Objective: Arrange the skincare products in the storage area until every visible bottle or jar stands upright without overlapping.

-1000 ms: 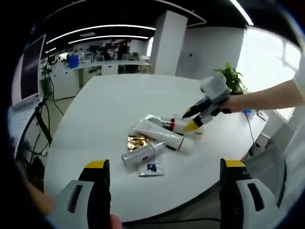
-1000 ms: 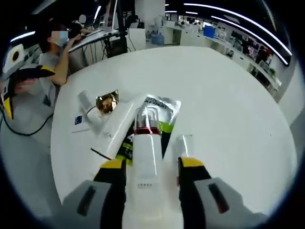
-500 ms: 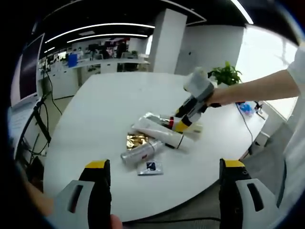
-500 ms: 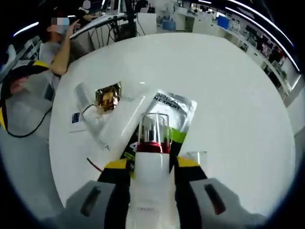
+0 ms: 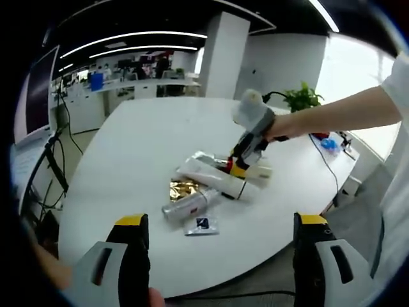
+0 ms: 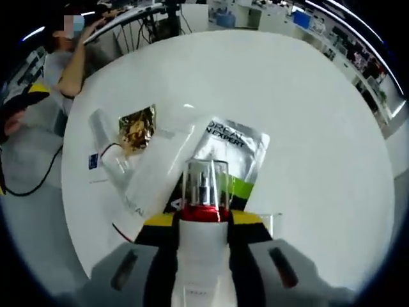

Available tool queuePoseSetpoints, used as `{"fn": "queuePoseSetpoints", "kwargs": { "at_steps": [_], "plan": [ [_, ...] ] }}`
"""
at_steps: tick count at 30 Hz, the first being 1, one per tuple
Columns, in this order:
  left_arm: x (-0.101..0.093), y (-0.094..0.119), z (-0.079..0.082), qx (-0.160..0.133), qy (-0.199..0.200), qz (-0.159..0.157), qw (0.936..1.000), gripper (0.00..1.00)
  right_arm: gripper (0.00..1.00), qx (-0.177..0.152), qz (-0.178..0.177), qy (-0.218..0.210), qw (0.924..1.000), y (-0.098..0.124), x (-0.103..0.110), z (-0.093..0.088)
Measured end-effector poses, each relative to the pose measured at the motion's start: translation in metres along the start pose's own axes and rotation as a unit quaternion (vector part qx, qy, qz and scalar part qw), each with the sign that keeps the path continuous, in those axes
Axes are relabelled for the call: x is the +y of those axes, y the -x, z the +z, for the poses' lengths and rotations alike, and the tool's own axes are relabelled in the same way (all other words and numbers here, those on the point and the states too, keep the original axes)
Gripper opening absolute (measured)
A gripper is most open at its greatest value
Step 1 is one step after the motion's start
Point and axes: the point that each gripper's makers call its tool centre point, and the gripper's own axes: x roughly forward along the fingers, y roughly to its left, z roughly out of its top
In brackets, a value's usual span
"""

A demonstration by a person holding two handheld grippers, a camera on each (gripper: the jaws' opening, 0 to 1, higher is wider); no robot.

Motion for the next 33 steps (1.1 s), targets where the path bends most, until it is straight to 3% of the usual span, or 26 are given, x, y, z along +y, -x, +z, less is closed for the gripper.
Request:
{"fn": "queuePoseSetpoints", "kwargs": {
  "at_steps": [13,22,28,33],
  "plan": [
    [0.001,0.000,0.002,-0.004,-0.001,-0.001,1.0000,0.91,0.28,-0.017,-0.018,-0.013,0.9996,0.009,0.000,0.000],
    [0.002,0.001,0.004,-0.011,-0.001,-0.001,0.9999,0.91,0.28,-0.104,-0.058,-0.068,0.9905,0.051,-0.011,0.002],
    [0.000,0.002,0.006,-0.014,-0.006,-0.003,0.9999,0.91,0.28,-0.174,-0.114,-0.109,0.9721,0.081,-0.021,-0.004],
    [-0.001,0.002,0.006,-0.016,-0.009,-0.004,0.9998,0.90,0.28,-0.228,-0.157,-0.157,0.9482,0.104,-0.023,-0.014]
  ]
}}
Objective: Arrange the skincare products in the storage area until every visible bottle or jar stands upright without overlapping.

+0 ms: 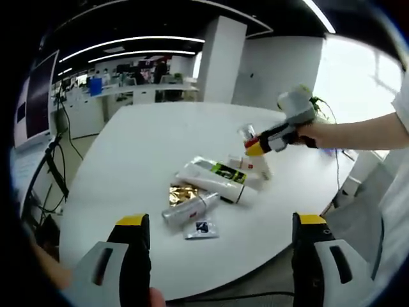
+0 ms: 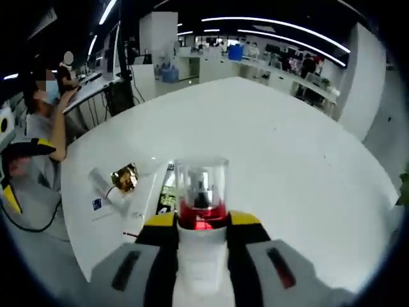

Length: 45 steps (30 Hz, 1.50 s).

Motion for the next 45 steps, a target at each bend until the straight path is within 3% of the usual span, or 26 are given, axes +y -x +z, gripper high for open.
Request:
{"fn": "queuePoseSetpoints", "kwargs": {
  "at_steps": [3,7,11,20,28,45],
  "plan": [
    [0.000,0.000,0.000,-0.002,-0.002,0.000,1.0000,0.90,0.28,-0.042,-0.033,-0.026,0.9982,0.013,-0.007,0.000],
    [0.000,0.000,0.000,-0.002,-0.003,0.000,1.0000,0.90,0.28,-0.080,-0.081,-0.081,0.9902,0.032,-0.011,-0.008],
    [-0.001,0.001,0.000,-0.002,-0.005,-0.001,1.0000,0.90,0.28,-0.096,-0.116,-0.102,0.9833,0.046,-0.008,-0.020],
    [-0.004,0.002,0.000,-0.002,-0.010,-0.002,0.9999,0.89,0.28,-0.110,-0.164,-0.132,0.9715,0.062,-0.003,-0.033],
    [-0.004,0.003,0.000,-0.004,-0.010,-0.001,0.9999,0.89,0.28,-0.118,-0.217,-0.177,0.9527,0.072,-0.017,-0.041],
    [-0.001,0.002,-0.001,-0.004,-0.005,-0.001,1.0000,0.89,0.28,-0.125,-0.270,-0.169,0.9396,0.059,-0.048,-0.034]
  ]
}}
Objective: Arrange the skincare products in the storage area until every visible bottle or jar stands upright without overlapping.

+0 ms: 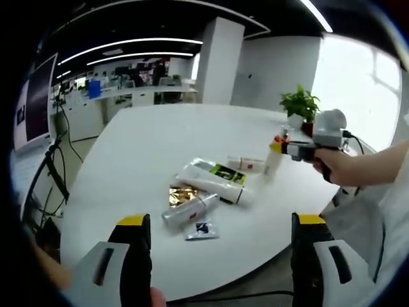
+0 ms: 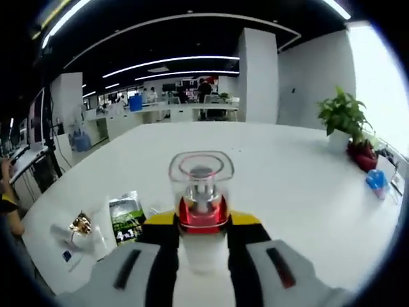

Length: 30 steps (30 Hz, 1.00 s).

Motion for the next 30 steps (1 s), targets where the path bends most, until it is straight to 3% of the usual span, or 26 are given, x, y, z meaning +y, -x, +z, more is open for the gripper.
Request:
{"fn": "queuePoseSetpoints", "kwargs": {
  "at_steps": [19,30],
  "plan": [
    [0.001,-0.002,-0.003,0.008,0.003,-0.002,1.0000,0.89,0.29,-0.004,-0.029,0.001,0.9996,-0.018,-0.014,0.001],
    [0.000,-0.003,-0.003,0.007,0.002,-0.002,1.0000,0.89,0.30,0.015,-0.021,0.028,0.9993,-0.020,-0.014,-0.005]
  ]
}}
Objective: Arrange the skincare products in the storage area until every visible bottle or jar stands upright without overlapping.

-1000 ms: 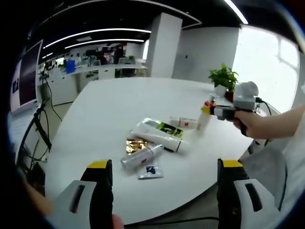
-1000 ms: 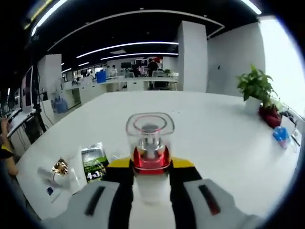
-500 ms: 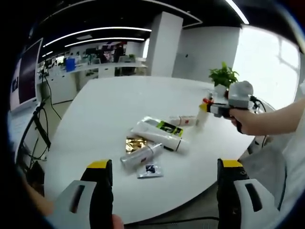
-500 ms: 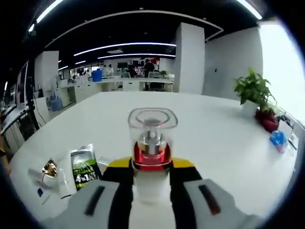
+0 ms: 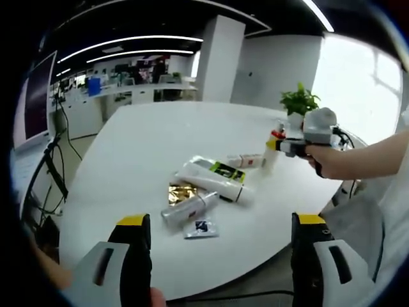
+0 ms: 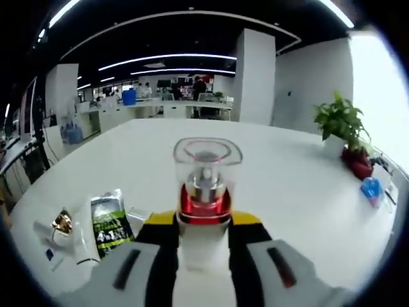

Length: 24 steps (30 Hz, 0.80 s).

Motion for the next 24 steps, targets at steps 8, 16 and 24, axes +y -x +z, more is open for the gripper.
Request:
{"fn": "queuePoseSetpoints", "kwargs": {
  "at_steps": [8,16,24],
  "plan": [
    [-0.001,0.000,0.001,-0.003,-0.003,-0.001,1.0000,0.90,0.37,0.016,0.024,0.008,0.9996,0.006,0.006,-0.015],
    [-0.003,0.001,0.003,-0.008,-0.008,-0.002,0.9999,0.90,0.45,0.023,0.051,0.010,0.9984,0.024,0.010,-0.025],
    [-0.004,0.002,0.007,-0.021,0.001,-0.010,0.9997,0.93,0.54,0.015,0.100,0.021,0.9947,0.050,0.020,-0.025]
  ]
}}
